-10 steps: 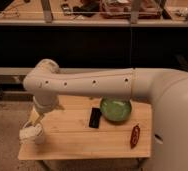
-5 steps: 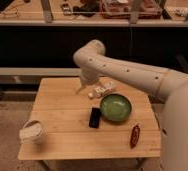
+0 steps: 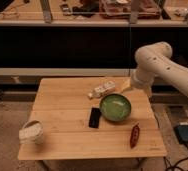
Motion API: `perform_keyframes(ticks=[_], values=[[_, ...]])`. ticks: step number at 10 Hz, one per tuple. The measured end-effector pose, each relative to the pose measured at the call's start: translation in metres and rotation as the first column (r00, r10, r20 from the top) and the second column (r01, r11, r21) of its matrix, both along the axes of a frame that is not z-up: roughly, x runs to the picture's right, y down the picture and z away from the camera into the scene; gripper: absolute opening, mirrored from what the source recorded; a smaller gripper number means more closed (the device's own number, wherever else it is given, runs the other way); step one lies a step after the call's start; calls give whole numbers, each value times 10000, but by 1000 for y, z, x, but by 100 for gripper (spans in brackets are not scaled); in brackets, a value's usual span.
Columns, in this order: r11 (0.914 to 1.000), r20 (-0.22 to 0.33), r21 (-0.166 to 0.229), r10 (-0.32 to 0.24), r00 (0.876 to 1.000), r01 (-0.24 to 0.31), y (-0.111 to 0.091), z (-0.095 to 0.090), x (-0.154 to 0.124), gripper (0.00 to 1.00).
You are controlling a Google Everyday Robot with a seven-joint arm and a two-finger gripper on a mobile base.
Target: Move the arm in a circular motion
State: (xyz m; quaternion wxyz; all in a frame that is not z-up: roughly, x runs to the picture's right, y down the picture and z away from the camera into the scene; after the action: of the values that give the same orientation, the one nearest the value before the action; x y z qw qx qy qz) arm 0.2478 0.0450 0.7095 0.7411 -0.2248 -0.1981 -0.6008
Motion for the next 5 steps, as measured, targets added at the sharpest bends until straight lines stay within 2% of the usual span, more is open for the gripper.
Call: perform_keyframes(ticks=[1, 2, 3, 4, 5], values=[[9987, -263, -508, 93, 9996, -107, 31, -19, 15, 80], [9958, -495, -919, -75, 9987, 30, 63, -43, 23, 80], [9937, -527, -1054, -429, 9977, 371, 85, -63, 18, 80], [9910, -417, -961, -971, 9944, 927, 105, -85, 3, 80], [9827, -145, -575, -1771, 9841, 1760, 124, -110, -27, 80]])
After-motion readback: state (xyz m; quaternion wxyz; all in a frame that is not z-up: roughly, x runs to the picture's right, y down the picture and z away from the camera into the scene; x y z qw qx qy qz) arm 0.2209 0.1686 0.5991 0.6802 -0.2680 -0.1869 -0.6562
